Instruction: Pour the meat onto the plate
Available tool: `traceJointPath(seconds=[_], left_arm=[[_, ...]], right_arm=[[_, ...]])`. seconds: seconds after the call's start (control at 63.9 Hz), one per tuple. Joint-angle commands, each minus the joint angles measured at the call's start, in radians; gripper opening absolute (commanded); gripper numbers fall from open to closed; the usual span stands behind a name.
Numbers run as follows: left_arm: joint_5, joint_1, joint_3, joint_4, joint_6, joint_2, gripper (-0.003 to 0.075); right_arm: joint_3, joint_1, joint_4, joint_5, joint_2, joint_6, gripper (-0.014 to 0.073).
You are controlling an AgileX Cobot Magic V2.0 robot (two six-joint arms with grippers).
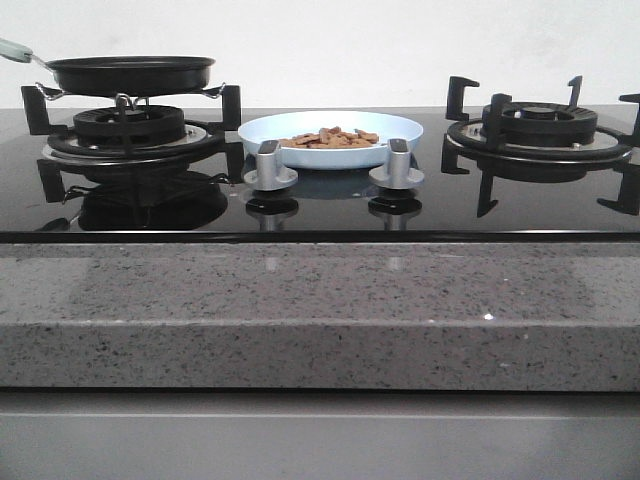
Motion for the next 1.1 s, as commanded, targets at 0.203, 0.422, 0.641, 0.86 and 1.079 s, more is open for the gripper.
traceJointPath(seconds=[0.203,0.422,0.641,0.86,1.079], left_arm=[[-0.089,0.002,0.005,0.001,-0.009,-0.017,-0.002],[-0.089,0.002,0.005,0.001,-0.009,-0.017,-0.002],[-0.089,0.002,0.005,0.001,-0.009,-0.017,-0.002],[-0.089,0.002,0.005,0.001,-0.009,-0.017,-0.002],[-0.089,0.002,0.005,0.001,-0.009,-0.017,-0.002]], right_arm=[[-0.006,-0.007,-0.223,-0.256,-0.016,0.233,-0.0069],[-0.006,-0.007,-0.243,-0.257,-0.016,0.256,-0.0069],[-0.006,-0.007,-0.243,-0.257,-0.016,0.256,-0.0069],[-0.006,-0.007,-0.243,-0.257,-0.016,0.256,-0.0069],[-0.006,-0.007,-0.243,-0.257,-0.016,0.256,-0.0069]])
